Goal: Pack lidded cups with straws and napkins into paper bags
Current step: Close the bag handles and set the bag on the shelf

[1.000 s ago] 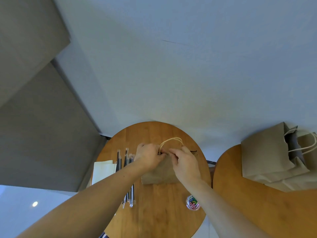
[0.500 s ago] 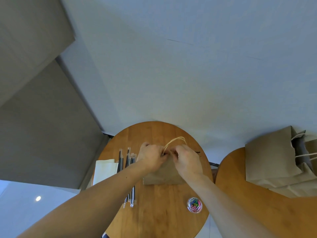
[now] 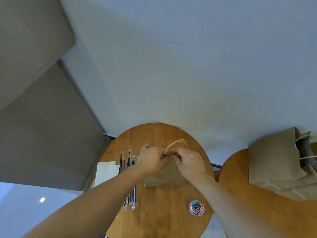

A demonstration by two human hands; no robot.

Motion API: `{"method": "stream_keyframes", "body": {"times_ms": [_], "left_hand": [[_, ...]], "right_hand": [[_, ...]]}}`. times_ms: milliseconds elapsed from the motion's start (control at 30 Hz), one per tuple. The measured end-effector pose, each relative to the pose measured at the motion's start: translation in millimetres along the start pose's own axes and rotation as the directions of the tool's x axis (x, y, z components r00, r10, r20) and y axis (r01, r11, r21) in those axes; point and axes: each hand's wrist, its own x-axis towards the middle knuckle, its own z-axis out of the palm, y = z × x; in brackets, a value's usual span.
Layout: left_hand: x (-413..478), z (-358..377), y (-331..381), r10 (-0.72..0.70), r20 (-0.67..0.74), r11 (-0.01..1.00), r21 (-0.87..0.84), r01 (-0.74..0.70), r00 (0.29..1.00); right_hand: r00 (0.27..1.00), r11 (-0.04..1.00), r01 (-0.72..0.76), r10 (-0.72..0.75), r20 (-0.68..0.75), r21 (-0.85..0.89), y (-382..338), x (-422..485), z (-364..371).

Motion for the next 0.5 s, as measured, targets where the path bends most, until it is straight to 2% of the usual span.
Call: {"method": "stream_keyframes", "body": {"times_ms": [133,267,500], "left_hand": [[-1.9,-2.9,1.9,0.006,-0.023,1.0,0.003,-0.006,1.0],[-3.0,-5.4,2.5,0.008,-0.021,1.0,-0.009,-0.008,1.0],[-5.6,-3.6,1.2,0.013,-0.001,1.0,-0.017,-0.013,1.0]], "right_hand": [[0.992,0.992,0.109,-0.112,-0.056,-0.055,-4.7,3.7,-2.4],[0.986,0.979,0.167,-0.169,-0.007,-0.113,-6.7,6.5,-3.3],[0.99,0.996,0.04,-0.028,0.14,-0.08,-3.4,17.8,-8.7]]}}
